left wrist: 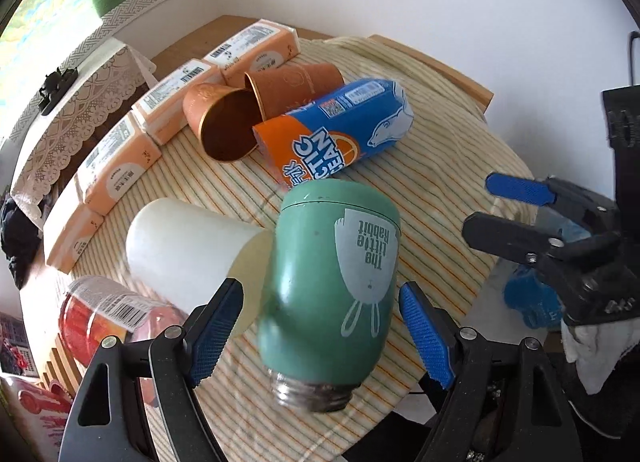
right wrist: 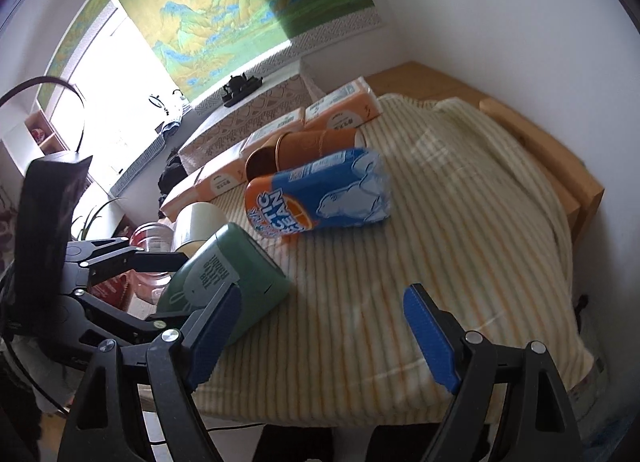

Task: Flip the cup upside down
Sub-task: 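Bring the right tool to the thermos and grasp it while the left tool holds it, then open the left tool while the right tool rotates the thermos lid-up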

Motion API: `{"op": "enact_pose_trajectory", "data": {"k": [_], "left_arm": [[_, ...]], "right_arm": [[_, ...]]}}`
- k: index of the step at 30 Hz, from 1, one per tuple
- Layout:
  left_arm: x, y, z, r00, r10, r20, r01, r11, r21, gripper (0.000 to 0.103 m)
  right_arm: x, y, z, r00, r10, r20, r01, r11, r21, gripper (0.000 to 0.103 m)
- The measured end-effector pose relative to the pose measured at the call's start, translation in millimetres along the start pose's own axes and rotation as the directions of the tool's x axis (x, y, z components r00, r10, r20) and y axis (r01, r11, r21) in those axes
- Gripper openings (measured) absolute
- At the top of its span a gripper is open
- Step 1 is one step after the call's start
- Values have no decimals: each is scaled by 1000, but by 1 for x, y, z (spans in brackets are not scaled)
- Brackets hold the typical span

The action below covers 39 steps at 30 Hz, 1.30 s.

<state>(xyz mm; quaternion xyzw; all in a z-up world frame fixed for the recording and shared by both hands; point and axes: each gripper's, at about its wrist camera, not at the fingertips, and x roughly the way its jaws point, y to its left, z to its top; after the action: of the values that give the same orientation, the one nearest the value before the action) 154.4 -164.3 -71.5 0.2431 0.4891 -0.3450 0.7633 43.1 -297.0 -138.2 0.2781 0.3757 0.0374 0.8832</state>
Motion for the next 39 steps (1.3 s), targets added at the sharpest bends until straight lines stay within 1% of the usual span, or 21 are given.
{"op": "enact_pose_trajectory", "data": {"k": [3, 5, 6, 8, 9, 10, 11, 13, 17, 20, 22, 26, 29, 33, 36, 39], "left_arm": [[-23, 14, -16, 999, -18, 46, 20, 999, -42, 84], [-35, 21, -29, 997, -29, 66, 34, 997, -67, 84], [-40, 24, -36, 997, -29, 75, 35, 997, -72, 84], [-50, 29, -52, 995, -2, 97, 11, 996, -83, 84], [-53, 31, -59, 995, -3, 104, 13, 996, -90, 84], [-57, 34, -65, 994, -11, 113, 22, 995, -96, 84], [-59, 36, -72, 992, -7, 122, 21, 994, -107, 84], [-63, 39, -84, 991, -4, 134, 20, 993, -116, 84], [-71, 49, -105, 987, -5, 159, 29, 988, -150, 84], [-76, 56, -115, 984, -1, 180, 33, 984, -174, 84], [-78, 60, -122, 982, -3, 190, 39, 982, -186, 84], [-81, 63, -132, 981, -7, 195, 46, 980, -196, 84], [-81, 66, -133, 981, -10, 195, 52, 976, -212, 84], [-76, 72, -133, 983, 4, 186, 40, 972, -233, 84], [-73, 73, -136, 984, 25, 175, 19, 969, -246, 84], [-71, 76, -139, 984, 39, 176, 8, 966, -260, 84]], "right_arm": [[13, 1, -2, 997, 44, -70, -38, 996, 83, 80], [21, 9, -4, 994, 59, -97, -49, 993, 108, 80], [25, 13, -5, 992, 68, -111, -55, 992, 117, 81], [35, 21, -7, 986, 92, -139, -71, 986, 150, 81], [41, 24, -8, 983, 107, -151, -80, 982, 173, 81], [46, 26, -8, 980, 124, -155, -92, 976, 198, 82], [51, 28, -8, 978, 133, -158, -96, 971, 221, 86], [59, 31, -6, 978, 135, -156, -93, 963, 252, 90], [74, 40, 3, 975, 141, -174, -89, 958, 274, 91], [87, 40, 6, 966, 169, -195, -97, 939, 330, 91], [93, 42, 9, 964, 172, -204, -95, 935, 340, 94], [102, 46, 13, 961, 176, -211, -96, 935, 341, 94], [108, 46, 15, 958, 190, -217, -100, 924, 370, 94], [115, 55, 20, 964, 152, -218, -75, 942, 326, 94], [118, 58, 22, 967, 134, -216, -62, 949, 310, 91], [117, 58, 22, 966, 138, -221, -68, 951, 301, 89]]}}
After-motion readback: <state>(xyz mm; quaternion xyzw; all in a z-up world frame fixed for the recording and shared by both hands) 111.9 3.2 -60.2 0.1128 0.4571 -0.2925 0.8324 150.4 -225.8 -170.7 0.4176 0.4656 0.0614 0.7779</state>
